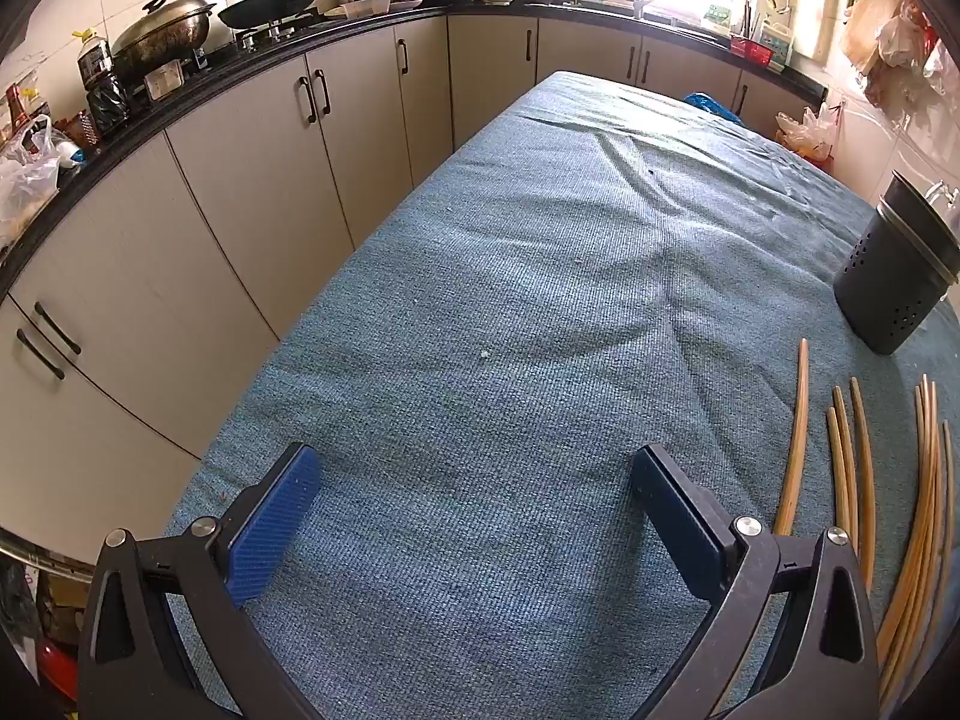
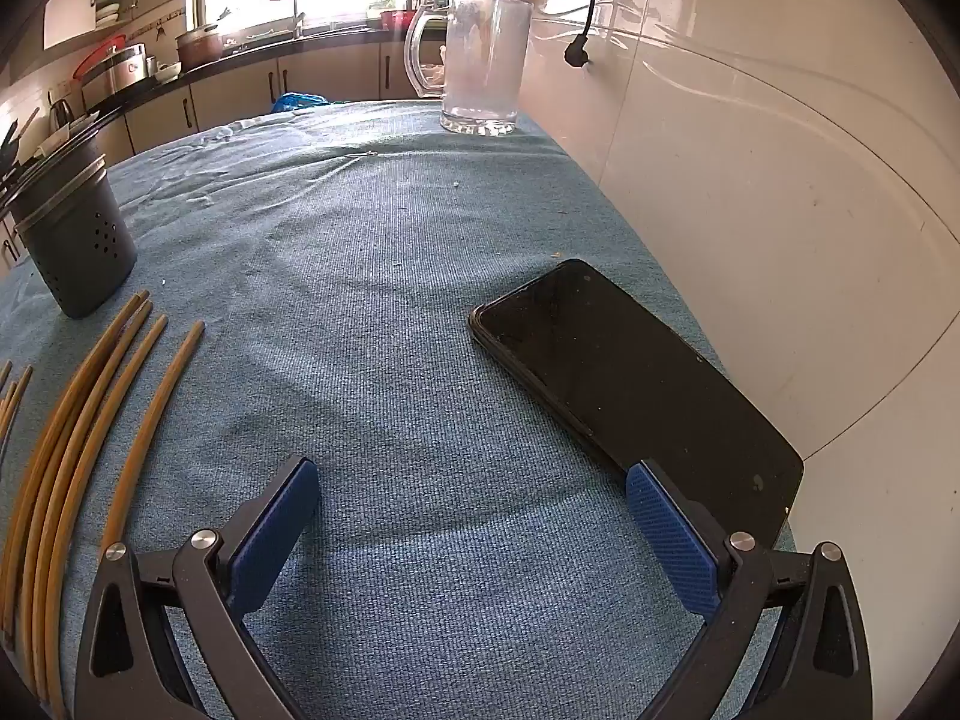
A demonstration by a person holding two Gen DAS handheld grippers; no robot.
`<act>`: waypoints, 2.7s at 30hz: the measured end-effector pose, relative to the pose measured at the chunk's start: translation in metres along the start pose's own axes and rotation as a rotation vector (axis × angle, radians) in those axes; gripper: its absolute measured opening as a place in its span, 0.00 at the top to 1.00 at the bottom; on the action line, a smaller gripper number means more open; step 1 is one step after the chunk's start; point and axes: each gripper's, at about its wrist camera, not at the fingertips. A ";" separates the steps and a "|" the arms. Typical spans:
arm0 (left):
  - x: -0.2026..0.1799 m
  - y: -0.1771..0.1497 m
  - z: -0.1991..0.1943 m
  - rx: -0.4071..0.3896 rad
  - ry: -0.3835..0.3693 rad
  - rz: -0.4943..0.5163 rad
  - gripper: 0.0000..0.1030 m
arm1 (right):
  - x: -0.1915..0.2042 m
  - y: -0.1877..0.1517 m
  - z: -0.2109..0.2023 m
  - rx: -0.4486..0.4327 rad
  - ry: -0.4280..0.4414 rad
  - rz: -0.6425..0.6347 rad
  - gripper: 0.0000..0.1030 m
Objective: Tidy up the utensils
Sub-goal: 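Move the right tool over the scattered wooden chopsticks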
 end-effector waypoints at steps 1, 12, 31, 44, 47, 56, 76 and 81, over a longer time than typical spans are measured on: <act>0.000 0.000 0.000 0.002 0.002 0.001 0.00 | 0.000 0.000 0.000 0.003 0.001 0.000 0.00; 0.006 -0.004 -0.010 0.011 0.013 0.024 0.00 | -0.002 0.003 0.001 0.075 0.029 0.002 0.00; -0.028 -0.015 -0.187 -0.127 -0.270 0.276 0.00 | 0.039 -0.019 -0.190 0.026 0.232 0.077 0.09; -0.051 -0.017 -0.226 -0.202 -0.304 0.433 0.00 | 0.061 -0.008 -0.233 -0.068 0.273 -0.031 0.11; -0.050 -0.015 -0.227 -0.201 -0.284 0.439 0.00 | 0.062 -0.004 -0.234 -0.077 0.284 -0.036 0.11; -0.039 -0.008 -0.222 -0.189 -0.245 0.414 0.00 | 0.076 0.006 -0.237 -0.101 0.315 -0.072 0.11; -0.009 -0.010 -0.212 -0.145 -0.163 0.352 0.00 | 0.103 0.007 -0.228 -0.061 0.353 -0.135 0.14; 0.000 -0.010 -0.213 -0.146 -0.146 0.337 0.00 | 0.112 0.008 -0.227 -0.057 0.370 -0.152 0.14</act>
Point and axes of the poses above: each gripper's, at about its wrist camera, not at the fingertips, and z roughly the way its jaws point, x to its left, y to its top, and after that the axes turned 2 degrees about y, right-handed
